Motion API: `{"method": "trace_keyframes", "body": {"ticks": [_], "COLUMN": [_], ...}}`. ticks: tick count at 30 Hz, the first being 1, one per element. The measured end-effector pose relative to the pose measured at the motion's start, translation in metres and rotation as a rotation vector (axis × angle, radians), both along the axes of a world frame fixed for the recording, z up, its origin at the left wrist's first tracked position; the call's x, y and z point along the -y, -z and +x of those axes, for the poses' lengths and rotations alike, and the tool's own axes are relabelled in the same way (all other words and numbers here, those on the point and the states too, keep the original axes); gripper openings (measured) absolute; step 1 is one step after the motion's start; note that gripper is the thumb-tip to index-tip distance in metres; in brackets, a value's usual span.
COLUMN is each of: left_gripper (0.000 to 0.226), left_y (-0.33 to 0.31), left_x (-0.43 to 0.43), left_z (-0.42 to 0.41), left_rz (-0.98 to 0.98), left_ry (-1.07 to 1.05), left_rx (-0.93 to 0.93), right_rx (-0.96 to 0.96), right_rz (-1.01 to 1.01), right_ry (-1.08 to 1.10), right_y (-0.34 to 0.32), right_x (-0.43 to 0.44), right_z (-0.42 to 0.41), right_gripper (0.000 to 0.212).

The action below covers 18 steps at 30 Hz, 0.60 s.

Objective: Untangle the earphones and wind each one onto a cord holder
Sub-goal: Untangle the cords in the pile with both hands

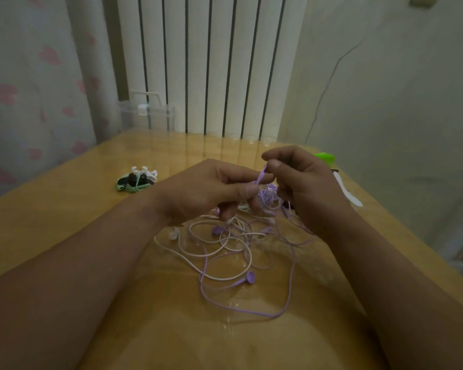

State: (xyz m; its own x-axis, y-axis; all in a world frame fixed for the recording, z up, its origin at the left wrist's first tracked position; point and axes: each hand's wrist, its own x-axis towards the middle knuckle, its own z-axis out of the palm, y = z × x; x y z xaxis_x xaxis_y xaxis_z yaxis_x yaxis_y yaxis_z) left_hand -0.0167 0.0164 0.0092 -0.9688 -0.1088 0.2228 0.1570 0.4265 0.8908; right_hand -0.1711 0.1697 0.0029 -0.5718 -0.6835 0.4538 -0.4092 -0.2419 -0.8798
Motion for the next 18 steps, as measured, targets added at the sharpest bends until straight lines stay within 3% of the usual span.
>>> {"method": "trace_keyframes", "body": {"ticks": [4,10,18], "left_gripper": [0.032,0.031,0.033], "left_y": [0.0,0.008,0.015], "left_x": [-0.004,0.0,-0.002], "left_z": [-0.004,-0.011,-0.014], "left_rz": [0.196,0.337,-0.073], "left_ry": [0.035,-0.205,-0.487], "left_rx": [-0.088,-0.244,-0.317], "right_rx": [0.155,-0.285,-0.434], "right_rz": [0.055,0.247,0.344], "right_ry": [-0.112,0.038,0.1], "right_y": [0.008,0.016,0.018], "right_x": [0.005,0.014,0.015], "right_z": [0.003,0.019,0.023], "right_gripper": [0.017,0.022,0.022]}}
